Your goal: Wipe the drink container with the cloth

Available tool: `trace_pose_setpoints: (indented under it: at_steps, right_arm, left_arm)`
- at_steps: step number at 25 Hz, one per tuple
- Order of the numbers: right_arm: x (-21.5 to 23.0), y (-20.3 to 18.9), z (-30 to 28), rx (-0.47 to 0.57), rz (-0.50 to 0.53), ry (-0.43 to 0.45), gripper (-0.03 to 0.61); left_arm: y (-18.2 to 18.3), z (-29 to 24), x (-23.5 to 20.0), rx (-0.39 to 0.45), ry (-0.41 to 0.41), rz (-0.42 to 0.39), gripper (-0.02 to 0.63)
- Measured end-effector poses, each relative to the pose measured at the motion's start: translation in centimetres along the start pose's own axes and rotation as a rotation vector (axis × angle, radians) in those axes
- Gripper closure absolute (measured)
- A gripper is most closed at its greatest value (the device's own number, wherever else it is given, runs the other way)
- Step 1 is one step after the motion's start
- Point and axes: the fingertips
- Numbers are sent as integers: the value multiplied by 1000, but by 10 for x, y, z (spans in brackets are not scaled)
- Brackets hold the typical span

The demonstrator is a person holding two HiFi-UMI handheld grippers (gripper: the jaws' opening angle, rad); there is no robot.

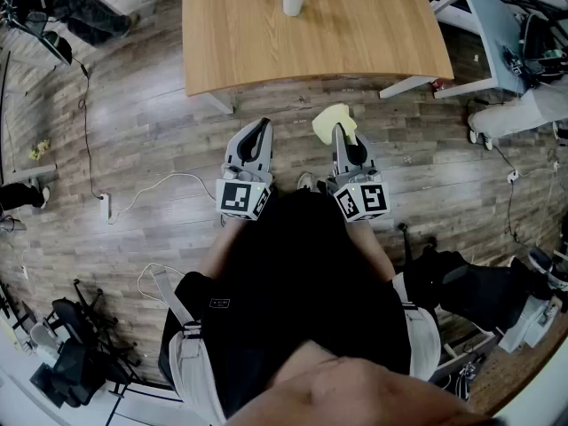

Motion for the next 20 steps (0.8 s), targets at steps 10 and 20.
trace_pose_setpoints:
  at_steps: [10, 20]
  right_arm:
    - [-3, -2, 1, -4, 13, 11, 537]
    - [-6, -7, -9, 4, -23, -11, 535]
  left_arm:
    - [-4, 3, 2, 4, -6, -3, 584]
    - [-6, 10, -13, -1, -8, 1, 584]
Point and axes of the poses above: the fingertips, and each gripper's own axes: z backward along the fingers, x to its right, y out of its top, and after that the axes turned 10 degrees about -z, right-handed
